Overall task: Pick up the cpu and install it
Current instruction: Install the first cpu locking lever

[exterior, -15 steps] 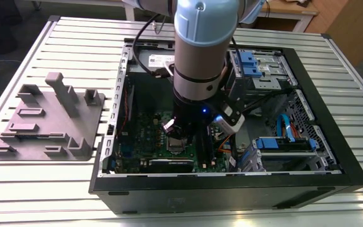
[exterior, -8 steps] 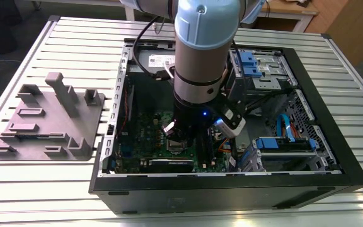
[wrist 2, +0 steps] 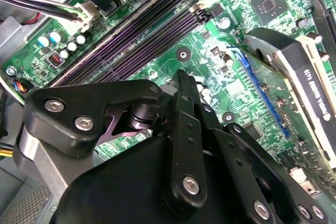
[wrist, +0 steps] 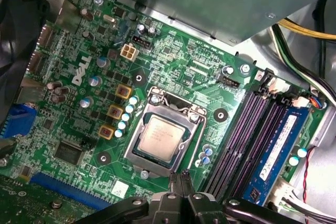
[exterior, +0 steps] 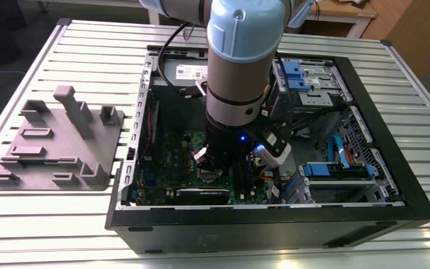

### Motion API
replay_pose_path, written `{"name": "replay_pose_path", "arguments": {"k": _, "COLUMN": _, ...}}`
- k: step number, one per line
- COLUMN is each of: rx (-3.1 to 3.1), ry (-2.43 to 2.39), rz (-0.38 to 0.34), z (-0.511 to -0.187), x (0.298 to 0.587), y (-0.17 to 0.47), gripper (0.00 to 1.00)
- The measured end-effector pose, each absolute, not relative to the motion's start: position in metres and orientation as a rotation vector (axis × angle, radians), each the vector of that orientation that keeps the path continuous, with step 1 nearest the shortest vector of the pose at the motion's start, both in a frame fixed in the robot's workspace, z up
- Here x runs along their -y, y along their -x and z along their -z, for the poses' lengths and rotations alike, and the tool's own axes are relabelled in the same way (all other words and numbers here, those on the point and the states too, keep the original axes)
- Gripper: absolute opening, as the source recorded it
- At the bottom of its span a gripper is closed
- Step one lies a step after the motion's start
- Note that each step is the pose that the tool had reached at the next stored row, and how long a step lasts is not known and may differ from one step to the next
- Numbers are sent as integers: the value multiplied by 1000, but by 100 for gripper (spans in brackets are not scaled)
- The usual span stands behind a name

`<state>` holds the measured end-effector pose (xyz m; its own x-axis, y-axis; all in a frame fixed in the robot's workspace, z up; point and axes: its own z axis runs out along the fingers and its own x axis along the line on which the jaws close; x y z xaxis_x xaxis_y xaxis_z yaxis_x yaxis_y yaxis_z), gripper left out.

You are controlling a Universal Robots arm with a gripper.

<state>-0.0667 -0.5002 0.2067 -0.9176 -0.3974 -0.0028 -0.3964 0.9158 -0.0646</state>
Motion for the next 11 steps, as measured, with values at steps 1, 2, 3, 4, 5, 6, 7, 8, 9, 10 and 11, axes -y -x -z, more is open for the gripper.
{"name": "replay_pose_path", "arguments": {"k": 1, "rx": -3059, "ry": 633, "rz": 99, "z": -207, "x": 500, "y": 67, "gripper": 10}}
{"name": "replay_pose_path", "arguments": {"k": 2, "rx": -3059, "ry": 633, "rz": 99, "z": -207, "x": 500, "y": 67, "gripper": 10}}
{"name": "replay_pose_path", "arguments": {"k": 3, "rx": -3059, "ry": 633, "rz": 98, "z": -207, "x": 500, "y": 67, "gripper": 10}}
{"name": "replay_pose_path", "arguments": {"k": 4, "rx": -3059, "ry": 633, "rz": 98, "z": -207, "x": 500, "y": 67, "gripper": 10}}
{"name": "replay_pose_path", "arguments": {"k": 5, "rx": -3059, "ry": 633, "rz": 98, "z": -207, "x": 500, "y": 67, "gripper": 10}}
{"name": "replay_pose_path", "arguments": {"k": 6, "rx": -3059, "ry": 633, "rz": 98, "z": -207, "x": 500, "y": 67, "gripper": 10}}
{"name": "replay_pose_path", "arguments": {"k": 7, "rx": -3059, "ry": 633, "rz": 98, "z": -207, "x": 500, "y": 67, "gripper": 10}}
{"name": "replay_pose_path", "arguments": {"k": 8, "rx": -3059, "ry": 633, "rz": 98, "z": -207, "x": 500, "y": 67, "gripper": 10}}
{"name": "replay_pose_path", "arguments": {"k": 9, "rx": -3059, "ry": 633, "rz": 98, "z": -207, "x": 500, "y": 67, "gripper": 10}}
{"name": "replay_pose_path", "arguments": {"k": 10, "rx": -3059, "ry": 633, "rz": 98, "z": -208, "x": 500, "y": 66, "gripper": 10}}
{"name": "replay_pose_path", "arguments": {"k": 11, "rx": -3059, "ry": 633, "rz": 98, "z": -209, "x": 500, "y": 66, "gripper": 10}}
